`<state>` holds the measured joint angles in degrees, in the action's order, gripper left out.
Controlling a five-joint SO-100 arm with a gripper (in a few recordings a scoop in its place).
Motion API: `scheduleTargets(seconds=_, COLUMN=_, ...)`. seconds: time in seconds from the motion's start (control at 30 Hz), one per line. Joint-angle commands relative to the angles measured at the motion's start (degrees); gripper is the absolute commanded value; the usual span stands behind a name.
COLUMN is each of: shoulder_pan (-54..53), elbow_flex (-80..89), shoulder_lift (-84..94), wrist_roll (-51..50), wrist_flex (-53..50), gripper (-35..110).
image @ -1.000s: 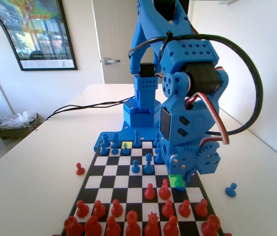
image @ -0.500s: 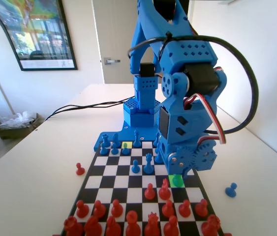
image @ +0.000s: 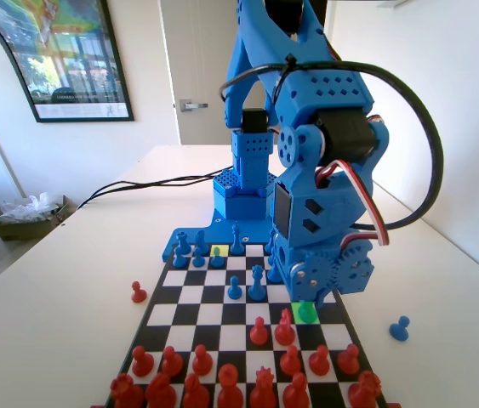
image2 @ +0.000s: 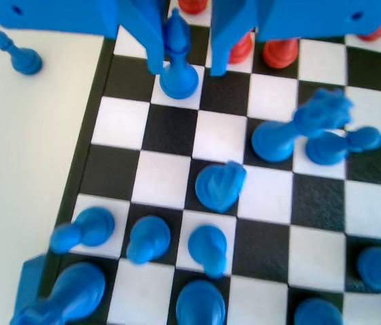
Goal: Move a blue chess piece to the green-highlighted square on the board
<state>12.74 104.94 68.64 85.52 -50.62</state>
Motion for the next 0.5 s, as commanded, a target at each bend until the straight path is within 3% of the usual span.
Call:
scheduleTargets(seconds=0.0, shoulder_pan=0.1, elbow_flex=-2.1, shoulder_lift=3.5, wrist_roll=0.8, wrist_flex=-0.7, gripper=12)
scheduleTargets(seconds=0.47, shoulder_pan=0.4, elbow_flex=-12.7, shoulder_lift=5.9, wrist_roll=-2.7, wrist_flex=-8.8, gripper=9)
